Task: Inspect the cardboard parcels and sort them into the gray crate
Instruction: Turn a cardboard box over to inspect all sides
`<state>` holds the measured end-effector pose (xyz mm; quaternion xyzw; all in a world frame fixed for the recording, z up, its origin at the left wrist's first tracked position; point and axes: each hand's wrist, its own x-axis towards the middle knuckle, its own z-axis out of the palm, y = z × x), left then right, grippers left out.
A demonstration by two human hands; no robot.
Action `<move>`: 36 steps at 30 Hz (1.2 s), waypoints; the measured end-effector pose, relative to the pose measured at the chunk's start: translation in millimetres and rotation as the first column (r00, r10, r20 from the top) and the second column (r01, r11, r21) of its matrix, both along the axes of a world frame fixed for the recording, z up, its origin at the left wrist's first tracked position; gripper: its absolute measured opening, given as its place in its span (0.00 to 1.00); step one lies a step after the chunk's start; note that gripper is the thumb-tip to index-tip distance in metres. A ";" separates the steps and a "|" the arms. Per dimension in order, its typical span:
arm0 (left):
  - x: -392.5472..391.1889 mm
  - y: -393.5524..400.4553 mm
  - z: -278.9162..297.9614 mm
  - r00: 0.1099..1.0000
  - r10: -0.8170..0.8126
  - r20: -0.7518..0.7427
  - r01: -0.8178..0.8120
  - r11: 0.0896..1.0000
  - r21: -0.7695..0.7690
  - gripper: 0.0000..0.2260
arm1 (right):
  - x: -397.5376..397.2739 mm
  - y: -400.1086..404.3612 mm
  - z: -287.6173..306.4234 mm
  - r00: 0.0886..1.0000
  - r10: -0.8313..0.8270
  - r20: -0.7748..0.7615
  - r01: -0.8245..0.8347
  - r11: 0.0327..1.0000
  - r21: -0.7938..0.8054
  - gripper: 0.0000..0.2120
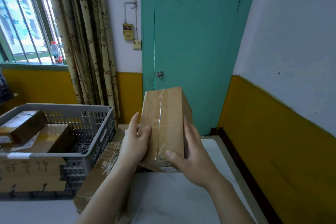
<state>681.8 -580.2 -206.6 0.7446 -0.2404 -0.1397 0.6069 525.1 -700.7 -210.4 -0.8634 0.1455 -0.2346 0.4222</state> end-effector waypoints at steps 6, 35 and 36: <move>-4.7 -4.8 2.3 0.995 -0.047 0.090 0.040 0.996 0.078 0.30 | 0.7 1.0 -1.0 0.997 -0.065 0.031 0.069 0.990 -0.123 0.48; -32.8 -17.9 11.1 0.948 -0.214 -0.236 0.192 0.975 -0.114 0.33 | -25.7 -47.2 7.5 0.880 -0.467 -0.087 0.474 0.849 0.233 0.31; -33.5 -18.3 11.9 0.948 -0.213 -0.237 0.192 0.975 -0.109 0.35 | -25.7 -48.4 6.9 0.890 -0.447 -0.087 0.453 0.850 0.269 0.28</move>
